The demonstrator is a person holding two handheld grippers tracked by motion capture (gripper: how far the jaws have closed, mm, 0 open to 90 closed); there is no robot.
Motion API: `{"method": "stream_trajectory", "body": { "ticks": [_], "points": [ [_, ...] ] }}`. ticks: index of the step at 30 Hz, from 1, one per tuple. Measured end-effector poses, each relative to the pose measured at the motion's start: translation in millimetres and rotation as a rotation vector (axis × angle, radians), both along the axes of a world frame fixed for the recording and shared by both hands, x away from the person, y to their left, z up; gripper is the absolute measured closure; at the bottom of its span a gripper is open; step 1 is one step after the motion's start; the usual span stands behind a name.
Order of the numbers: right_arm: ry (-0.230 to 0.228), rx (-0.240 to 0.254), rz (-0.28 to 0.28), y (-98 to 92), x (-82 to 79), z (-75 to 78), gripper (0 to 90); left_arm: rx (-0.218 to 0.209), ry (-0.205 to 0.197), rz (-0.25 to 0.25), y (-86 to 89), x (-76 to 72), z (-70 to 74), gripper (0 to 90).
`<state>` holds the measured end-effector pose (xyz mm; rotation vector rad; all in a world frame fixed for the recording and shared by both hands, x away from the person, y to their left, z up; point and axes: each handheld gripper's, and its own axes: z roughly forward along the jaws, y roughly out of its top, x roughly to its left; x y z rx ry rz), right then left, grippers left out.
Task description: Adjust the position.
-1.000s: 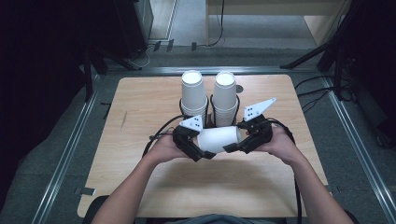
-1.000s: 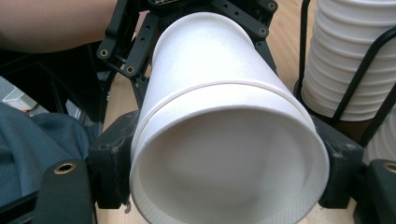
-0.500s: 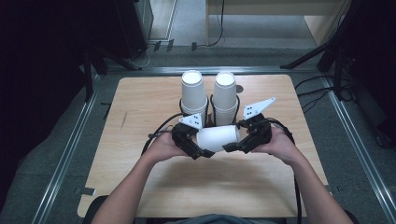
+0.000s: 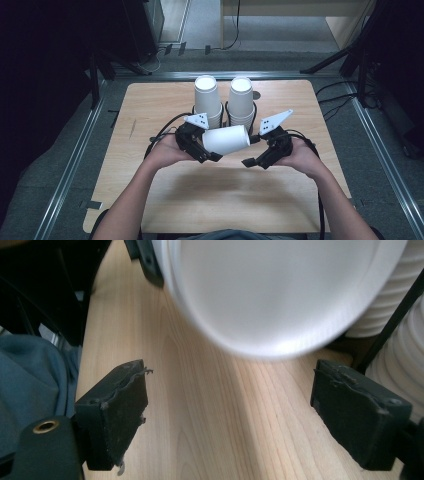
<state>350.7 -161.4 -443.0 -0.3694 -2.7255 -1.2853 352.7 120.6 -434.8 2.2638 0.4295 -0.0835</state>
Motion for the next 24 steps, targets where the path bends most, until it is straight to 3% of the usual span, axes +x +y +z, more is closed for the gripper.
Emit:
{"method": "stream_trajectory", "body": {
  "ticks": [2, 4, 8, 11, 15, 17, 20, 23, 24],
  "points": [
    [-0.006, -0.01, -0.004, -0.6, -0.1, -2.9, 15.7, 0.003, 0.025, -0.008, 1.1, 2.2, 2.3, 11.7],
    [-0.007, -0.018, -0.005, -0.8, -0.3, -4.1, 15.8, 0.021, 0.019, -0.011, 0.7, 3.1, 3.4, 11.7],
    [-0.016, -0.047, -0.015, -3.1, -0.4, -9.6, 15.9, 0.085, 0.038, -0.028, -3.8, 6.0, 4.0, 11.8],
    [-0.018, -0.065, -0.029, -4.8, -0.3, -13.1, 16.0, 0.156, 0.035, -0.033, -9.1, 7.6, 2.9, 11.7],
    [-0.04, -0.087, -0.034, -5.5, -0.7, -16.7, 16.3, 0.194, 0.05, -0.06, -15.1, 10.0, -1.0, 11.7],
    [-0.046, -0.091, -0.034, -5.5, -0.9, -16.8, 16.3, 0.188, 0.061, -0.069, -16.6, 10.5, -2.7, 11.7],
    [-0.045, -0.091, -0.027, -3.5, 0.6, -15.8, 16.3, 0.242, 0.073, -0.082, -23.9, 12.5, -6.8, 11.7],
    [-0.051, -0.087, -0.022, -1.8, 1.6, -16.0, 16.3, 0.257, 0.074, -0.089, -27.8, 12.8, -7.5, 11.7],
    [-0.051, -0.089, -0.025, -0.9, 1.3, -16.1, 16.3, 0.291, 0.081, -0.101, -32.4, 13.8, -8.9, 11.7]
  ]
}}
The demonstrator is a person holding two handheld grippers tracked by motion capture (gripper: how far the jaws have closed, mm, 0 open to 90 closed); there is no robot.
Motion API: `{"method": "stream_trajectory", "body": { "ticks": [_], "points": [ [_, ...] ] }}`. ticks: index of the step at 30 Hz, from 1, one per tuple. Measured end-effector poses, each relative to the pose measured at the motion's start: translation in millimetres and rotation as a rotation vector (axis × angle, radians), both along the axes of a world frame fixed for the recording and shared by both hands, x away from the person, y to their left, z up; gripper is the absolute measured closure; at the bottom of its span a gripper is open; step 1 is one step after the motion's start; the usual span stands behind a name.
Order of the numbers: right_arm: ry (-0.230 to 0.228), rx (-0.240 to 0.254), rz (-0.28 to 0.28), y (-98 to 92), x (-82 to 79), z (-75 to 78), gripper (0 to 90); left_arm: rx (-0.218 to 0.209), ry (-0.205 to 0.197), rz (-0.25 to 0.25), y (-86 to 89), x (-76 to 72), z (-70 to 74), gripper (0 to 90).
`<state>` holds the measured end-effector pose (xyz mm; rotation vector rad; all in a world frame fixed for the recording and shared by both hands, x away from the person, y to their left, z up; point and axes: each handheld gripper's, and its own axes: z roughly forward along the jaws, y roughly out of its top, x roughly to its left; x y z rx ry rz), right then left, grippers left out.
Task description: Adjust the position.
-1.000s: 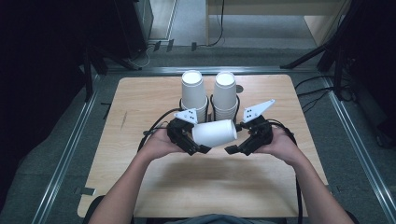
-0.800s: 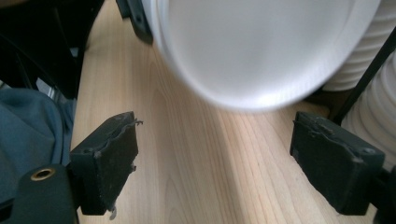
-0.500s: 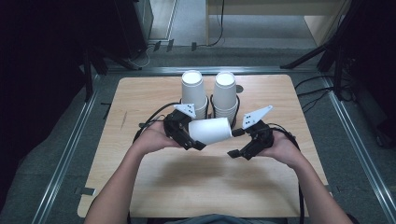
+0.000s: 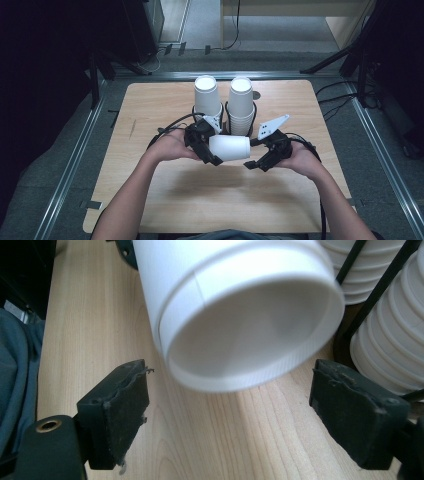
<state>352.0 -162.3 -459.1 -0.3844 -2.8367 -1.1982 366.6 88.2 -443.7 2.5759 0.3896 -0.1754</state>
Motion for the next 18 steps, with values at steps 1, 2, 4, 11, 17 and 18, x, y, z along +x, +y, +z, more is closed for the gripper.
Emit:
{"method": "stream_trajectory", "body": {
  "ticks": [1, 2, 4, 11, 17, 18],
  "points": [
    [-0.005, -0.003, 0.002, 0.9, 0.1, 0.0, 16.3, 0.009, 0.008, -0.001, -1.4, 0.3, -0.8, 11.7],
    [-0.009, -0.003, 0.006, 1.6, 0.4, -0.2, 16.3, 0.023, 0.013, -0.005, -3.0, 0.9, -1.8, 11.7],
    [-0.007, -0.003, 0.005, 2.5, 0.3, -0.3, 16.3, 0.027, 0.007, -0.003, -4.4, 0.6, -3.0, 11.7],
    [-0.031, -0.026, 0.02, 10.4, 1.0, -3.1, 16.3, 0.103, 0.003, -0.029, -12.2, 2.9, -5.5, 11.7],
    [-0.051, -0.029, 0.027, 15.6, 0.5, -5.2, 16.3, 0.184, -0.046, -0.052, -25.4, -0.6, -3.6, 11.7],
    [-0.049, -0.035, 0.028, 16.6, 0.1, -6.0, 16.3, 0.206, -0.061, -0.065, -27.6, -1.7, -3.8, 11.7]
  ]
}}
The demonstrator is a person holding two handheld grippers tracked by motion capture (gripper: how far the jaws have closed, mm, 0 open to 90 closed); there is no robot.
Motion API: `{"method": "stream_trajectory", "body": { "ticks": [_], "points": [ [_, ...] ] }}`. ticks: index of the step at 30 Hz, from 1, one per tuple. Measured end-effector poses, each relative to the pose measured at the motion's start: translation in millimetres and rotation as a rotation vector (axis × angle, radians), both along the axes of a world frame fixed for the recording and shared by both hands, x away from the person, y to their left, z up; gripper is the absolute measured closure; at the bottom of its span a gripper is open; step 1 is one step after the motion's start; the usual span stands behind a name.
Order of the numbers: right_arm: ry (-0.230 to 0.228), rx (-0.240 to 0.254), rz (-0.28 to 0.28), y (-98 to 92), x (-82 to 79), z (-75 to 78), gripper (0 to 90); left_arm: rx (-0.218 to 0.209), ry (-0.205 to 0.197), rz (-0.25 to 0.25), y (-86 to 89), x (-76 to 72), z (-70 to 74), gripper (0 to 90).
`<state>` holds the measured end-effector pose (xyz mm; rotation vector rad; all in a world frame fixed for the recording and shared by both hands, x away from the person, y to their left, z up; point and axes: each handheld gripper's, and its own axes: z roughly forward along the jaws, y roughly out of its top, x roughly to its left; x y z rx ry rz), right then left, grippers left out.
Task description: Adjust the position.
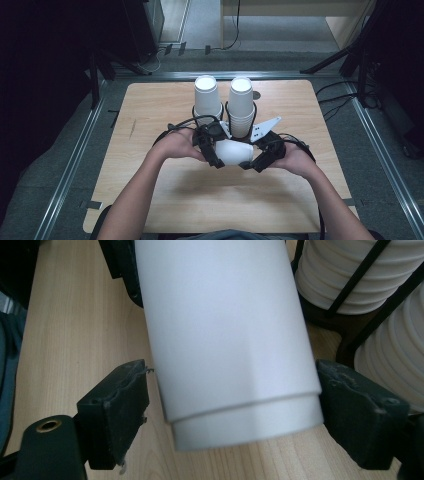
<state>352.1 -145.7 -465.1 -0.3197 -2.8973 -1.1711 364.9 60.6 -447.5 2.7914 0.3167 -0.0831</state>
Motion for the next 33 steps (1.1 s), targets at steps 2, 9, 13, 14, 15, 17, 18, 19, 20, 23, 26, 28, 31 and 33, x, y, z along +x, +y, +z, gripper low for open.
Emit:
{"method": "stream_trajectory", "body": {
  "ticks": [2, 9, 13, 14, 15, 17, 18, 19, 20, 23, 26, 28, 31, 33],
  "points": [
    [-0.001, -0.009, 0.004, 2.1, -0.4, -1.9, 16.3, 0.027, -0.027, -0.018, -4.2, -2.9, -1.2, 11.7],
    [-0.004, -0.041, 0.035, 12.0, -1.9, -8.7, 16.4, 0.074, -0.075, -0.044, -13.7, -10.5, -2.4, 11.5],
    [-0.007, -0.058, 0.049, 17.5, -3.8, -12.0, 17.3, 0.068, -0.079, -0.052, -17.7, -13.7, -3.0, 11.4],
    [-0.003, -0.063, 0.049, 18.4, -4.3, -12.7, 18.0, 0.069, -0.082, -0.06, -18.5, -14.3, -2.7, 11.3],
    [0.001, -0.065, 0.054, 19.2, -4.4, -13.4, 18.8, 0.065, -0.08, -0.066, -19.1, -14.8, -2.6, 11.4],
    [0.023, -0.062, 0.064, 19.5, -5.5, -13.4, 21.4, 0.067, -0.084, -0.071, -19.5, -15.8, -2.2, 11.3],
    [0.024, -0.064, 0.063, 19.7, -6.1, -13.3, 21.8, 0.067, -0.084, -0.071, -19.5, -15.8, -2.2, 11.3],
    [0.026, -0.066, 0.063, 19.8, -6.2, -13.2, 22.0, 0.066, -0.084, -0.071, -19.0, -16.0, -2.1, 11.1],
    [0.024, -0.063, 0.063, 19.9, -6.6, -12.9, 22.2, 0.067, -0.08, -0.074, -18.3, -15.7, -2.0, 10.9],
    [0.022, -0.063, 0.073, 20.1, -6.5, -12.1, 22.5, 0.053, -0.053, -0.069, -16.2, -15.1, -3.6, 10.2],
    [0.024, -0.059, 0.077, 21.0, -7.2, -11.4, 22.3, 0.035, -0.048, -0.066, -13.4, -15.5, -4.9, 9.2],
    [0.013, -0.057, 0.079, 21.1, -7.8, -10.8, 22.0, 0.016, -0.071, -0.067, -12.1, -17.5, -4.1, 7.9],
    [0.007, -0.051, 0.074, 19.7, -8.6, -8.8, 21.8, -0.031, -0.069, -0.05, -8.4, -17.0, -1.4, 5.6],
    [-0.003, -0.039, 0.073, 18.1, -7.7, -7.3, 21.7, -0.061, -0.071, -0.038, -5.8, -16.5, 0.6, 2.3]
  ]
}}
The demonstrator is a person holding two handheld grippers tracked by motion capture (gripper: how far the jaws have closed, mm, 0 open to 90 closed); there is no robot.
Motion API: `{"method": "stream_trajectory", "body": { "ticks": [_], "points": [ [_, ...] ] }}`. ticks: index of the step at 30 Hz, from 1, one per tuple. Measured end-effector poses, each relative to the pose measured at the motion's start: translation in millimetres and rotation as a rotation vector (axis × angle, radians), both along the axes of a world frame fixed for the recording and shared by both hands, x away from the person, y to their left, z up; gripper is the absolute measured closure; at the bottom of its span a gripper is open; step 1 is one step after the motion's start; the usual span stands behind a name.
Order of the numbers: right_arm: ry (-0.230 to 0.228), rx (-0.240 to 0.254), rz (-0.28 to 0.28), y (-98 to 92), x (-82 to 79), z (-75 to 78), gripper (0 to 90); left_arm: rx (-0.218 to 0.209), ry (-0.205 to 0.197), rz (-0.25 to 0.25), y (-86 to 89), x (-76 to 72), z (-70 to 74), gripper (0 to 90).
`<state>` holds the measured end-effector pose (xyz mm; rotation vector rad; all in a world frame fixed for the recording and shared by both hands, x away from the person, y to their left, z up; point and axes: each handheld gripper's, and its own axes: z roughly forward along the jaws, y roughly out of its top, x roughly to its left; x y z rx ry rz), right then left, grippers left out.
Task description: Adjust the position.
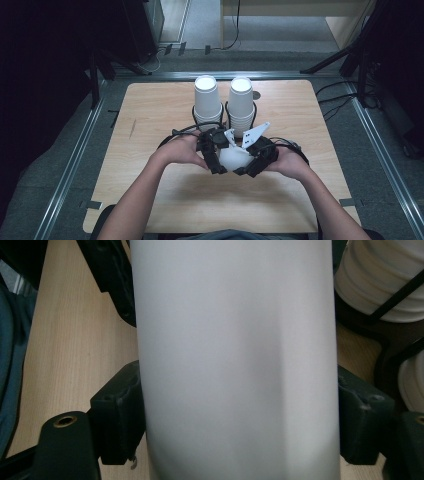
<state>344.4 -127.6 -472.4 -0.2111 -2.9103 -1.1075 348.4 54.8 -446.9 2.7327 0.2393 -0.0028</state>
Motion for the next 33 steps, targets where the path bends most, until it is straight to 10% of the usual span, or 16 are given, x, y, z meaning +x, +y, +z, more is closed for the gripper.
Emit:
{"method": "stream_trajectory", "body": {
  "ticks": [33],
  "points": [
    [-0.013, 0.17, -0.04, -25.8, 1.8, 21.3, 21.3, -0.403, 0.049, 0.111, 37.8, 0.0, 3.5, 1.5]
  ]
}}
